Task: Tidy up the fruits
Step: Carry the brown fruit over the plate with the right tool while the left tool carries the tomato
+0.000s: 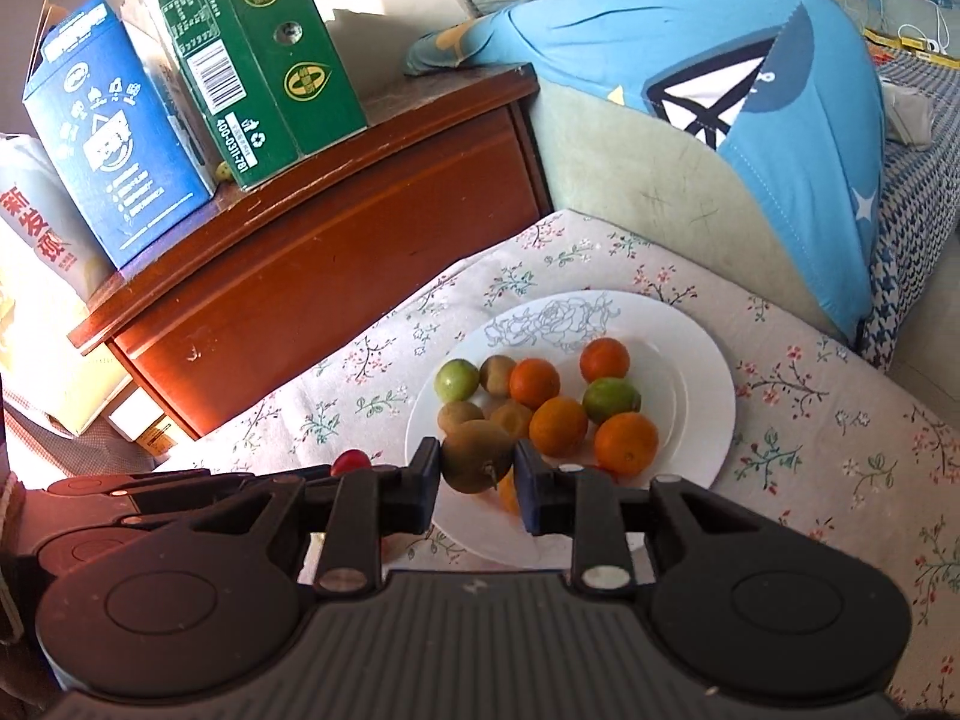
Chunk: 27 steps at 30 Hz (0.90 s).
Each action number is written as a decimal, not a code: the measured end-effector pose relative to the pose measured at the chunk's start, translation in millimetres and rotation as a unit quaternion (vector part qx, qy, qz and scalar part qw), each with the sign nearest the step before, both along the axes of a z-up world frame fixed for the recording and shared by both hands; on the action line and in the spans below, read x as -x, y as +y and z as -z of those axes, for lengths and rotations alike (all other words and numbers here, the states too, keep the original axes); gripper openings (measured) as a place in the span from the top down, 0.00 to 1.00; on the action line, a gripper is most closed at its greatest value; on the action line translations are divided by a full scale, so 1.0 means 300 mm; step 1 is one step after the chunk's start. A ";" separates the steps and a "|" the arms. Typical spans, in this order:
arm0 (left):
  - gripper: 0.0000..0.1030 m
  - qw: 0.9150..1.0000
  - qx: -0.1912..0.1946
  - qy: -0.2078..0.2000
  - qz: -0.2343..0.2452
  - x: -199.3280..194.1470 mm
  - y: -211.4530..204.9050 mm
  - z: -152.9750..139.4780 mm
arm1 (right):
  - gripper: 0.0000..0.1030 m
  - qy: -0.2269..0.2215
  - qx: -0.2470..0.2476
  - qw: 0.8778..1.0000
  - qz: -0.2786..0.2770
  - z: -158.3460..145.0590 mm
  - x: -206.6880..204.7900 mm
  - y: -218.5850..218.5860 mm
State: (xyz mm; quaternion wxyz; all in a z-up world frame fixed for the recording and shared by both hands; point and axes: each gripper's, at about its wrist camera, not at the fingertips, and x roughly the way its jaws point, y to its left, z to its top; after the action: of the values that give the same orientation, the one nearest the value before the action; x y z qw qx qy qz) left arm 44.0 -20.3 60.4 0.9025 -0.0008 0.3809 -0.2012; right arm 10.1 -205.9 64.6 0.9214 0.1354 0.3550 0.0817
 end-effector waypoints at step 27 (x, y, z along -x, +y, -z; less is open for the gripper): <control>0.85 0.998 -0.001 -0.010 0.062 -0.316 -0.206 0.082 | 0.74 0.033 -0.043 0.990 0.132 0.126 -0.177 -0.196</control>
State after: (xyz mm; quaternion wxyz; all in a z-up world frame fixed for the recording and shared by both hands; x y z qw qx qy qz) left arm 138.7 -82.1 35.9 0.8919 0.0252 0.3717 -0.2563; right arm 63.2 -264.9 26.8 0.9049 0.2236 0.3608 -0.0301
